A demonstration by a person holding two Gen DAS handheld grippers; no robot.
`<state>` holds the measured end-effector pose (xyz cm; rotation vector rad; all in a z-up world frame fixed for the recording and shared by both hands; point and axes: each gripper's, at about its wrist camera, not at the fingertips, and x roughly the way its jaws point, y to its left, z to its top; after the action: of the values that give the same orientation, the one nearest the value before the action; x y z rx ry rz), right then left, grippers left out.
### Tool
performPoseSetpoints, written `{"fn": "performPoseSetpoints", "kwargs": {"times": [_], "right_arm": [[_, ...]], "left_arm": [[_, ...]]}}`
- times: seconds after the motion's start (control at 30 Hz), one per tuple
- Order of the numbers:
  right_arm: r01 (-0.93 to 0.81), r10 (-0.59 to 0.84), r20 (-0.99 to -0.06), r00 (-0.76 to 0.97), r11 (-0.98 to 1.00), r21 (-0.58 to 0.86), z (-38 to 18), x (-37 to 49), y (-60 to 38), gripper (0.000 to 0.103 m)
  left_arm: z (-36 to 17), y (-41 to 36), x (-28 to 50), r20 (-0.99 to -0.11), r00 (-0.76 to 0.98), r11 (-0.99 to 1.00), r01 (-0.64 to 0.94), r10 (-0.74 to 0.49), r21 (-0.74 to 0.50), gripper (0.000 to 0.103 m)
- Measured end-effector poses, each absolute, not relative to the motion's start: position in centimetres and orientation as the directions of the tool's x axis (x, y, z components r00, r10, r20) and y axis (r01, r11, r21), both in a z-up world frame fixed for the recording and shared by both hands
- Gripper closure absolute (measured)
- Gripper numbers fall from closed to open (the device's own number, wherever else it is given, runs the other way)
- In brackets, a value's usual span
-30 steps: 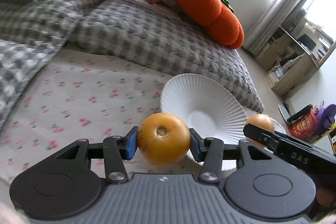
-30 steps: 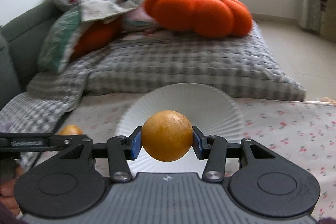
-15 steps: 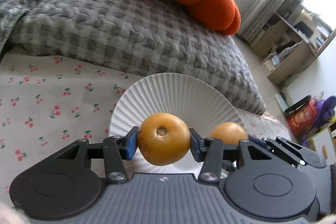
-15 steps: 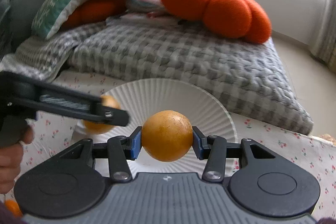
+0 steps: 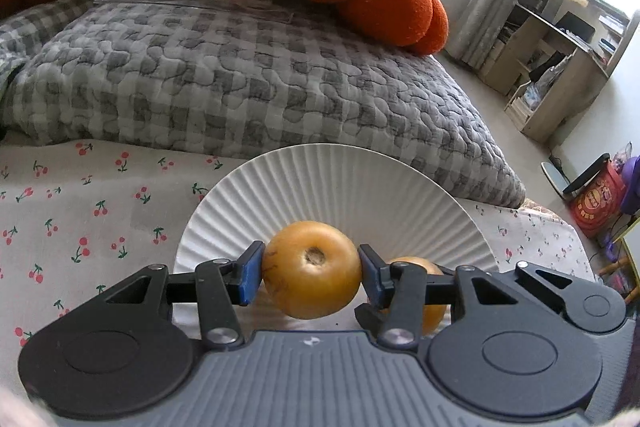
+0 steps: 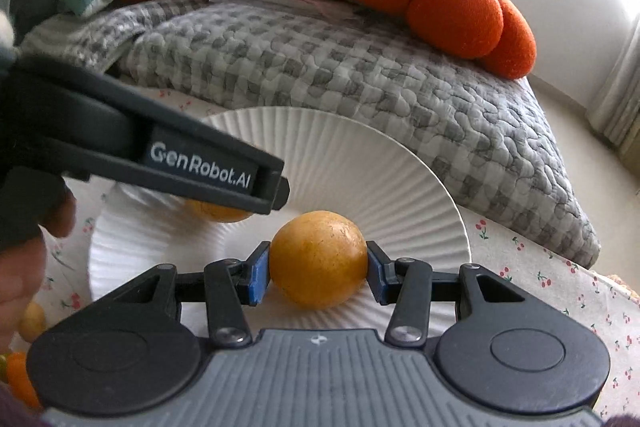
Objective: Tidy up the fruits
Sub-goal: 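Carry the pear and large orange fruit in both tools over the white plate, then open both tools to drop the fruits onto the plate and withdraw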
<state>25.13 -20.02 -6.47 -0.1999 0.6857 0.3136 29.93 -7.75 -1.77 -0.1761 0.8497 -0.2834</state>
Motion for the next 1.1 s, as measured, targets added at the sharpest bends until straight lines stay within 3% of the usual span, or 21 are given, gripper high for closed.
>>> {"fn": "performPoseSetpoints", "kwargs": {"times": [0.13,0.23,0.53,0.7,1.1], "right_arm": [[-0.334,0.212,-0.636,0.743,0.939,-0.077,-6.4,25.0,-20.0,0.057],[-0.318,0.202,-0.619,0.759,0.944,-0.082,-5.9,24.6,-20.1,0.050],[-0.245,0.179,-0.605,0.775,0.969,-0.027,-4.6,23.7,-21.2,0.038],[-0.169,0.145,-0.607,0.781,0.985,0.019,-3.7,22.7,-21.9,0.028],[-0.093,0.198,-0.616,0.763,0.976,0.198,-0.5,18.1,-22.6,0.024]], "left_arm": [[-1.9,-8.3,30.1,-0.710,0.631,0.949,0.182,-0.314,-0.257,0.058],[-2.0,-8.3,30.0,-0.706,0.636,0.950,0.181,-0.310,-0.254,0.056],[-0.2,-5.0,28.1,-0.665,0.668,0.936,0.153,-0.335,-0.318,0.034],[1.4,-2.2,26.2,-0.654,0.685,0.932,0.107,-0.321,-0.346,0.032],[5.0,1.7,19.5,-0.632,0.724,0.943,0.077,-0.277,-0.324,0.032]]}}
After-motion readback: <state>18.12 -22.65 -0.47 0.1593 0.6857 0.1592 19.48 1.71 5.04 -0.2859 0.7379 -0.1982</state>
